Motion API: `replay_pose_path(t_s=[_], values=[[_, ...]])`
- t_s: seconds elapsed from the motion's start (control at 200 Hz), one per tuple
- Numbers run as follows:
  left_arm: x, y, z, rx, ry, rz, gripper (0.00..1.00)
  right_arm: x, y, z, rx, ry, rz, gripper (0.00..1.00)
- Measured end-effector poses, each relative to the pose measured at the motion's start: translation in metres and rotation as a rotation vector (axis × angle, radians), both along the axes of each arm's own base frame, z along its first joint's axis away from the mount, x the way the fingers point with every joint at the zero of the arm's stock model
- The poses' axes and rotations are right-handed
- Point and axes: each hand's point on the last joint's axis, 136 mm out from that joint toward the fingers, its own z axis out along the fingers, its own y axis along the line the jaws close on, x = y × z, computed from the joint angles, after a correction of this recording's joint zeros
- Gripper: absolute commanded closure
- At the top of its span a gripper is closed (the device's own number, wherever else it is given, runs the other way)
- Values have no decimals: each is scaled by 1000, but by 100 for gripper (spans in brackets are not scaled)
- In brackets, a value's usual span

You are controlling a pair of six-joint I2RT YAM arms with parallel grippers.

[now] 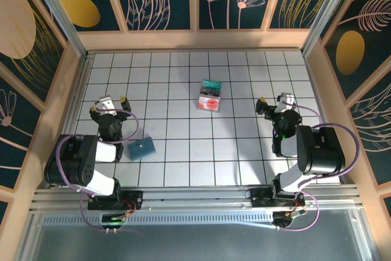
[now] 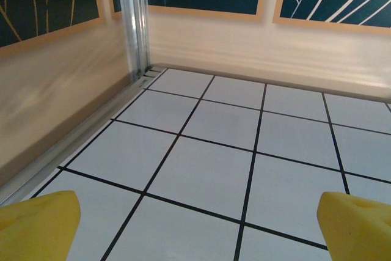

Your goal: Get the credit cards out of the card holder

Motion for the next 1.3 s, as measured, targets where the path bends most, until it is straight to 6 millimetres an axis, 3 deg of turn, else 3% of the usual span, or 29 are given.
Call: replay_pose_path(t_s=[0.32, 0.49, 0.826, 0.941, 1.096, 1.301], values=[[3, 0, 0, -2, 23, -2, 1, -2, -5, 20, -5, -13, -34, 1], [19, -2, 35, -4, -19, -6, 1, -1, -3, 39, -10, -42, -52, 1], [18, 6, 53, -170, 25, 70, 1, 6, 10, 58, -26, -34, -73, 1], [9, 7, 61, -301, 9, 99, 1, 6, 11, 58, -23, -13, -87, 1], [-13, 6, 53, -449, 49, 147, 1, 7, 9, 54, 2, 33, -109, 1], [-39, -32, 46, -600, 114, 100, 1, 14, 6, 61, 60, 82, -147, 1]])
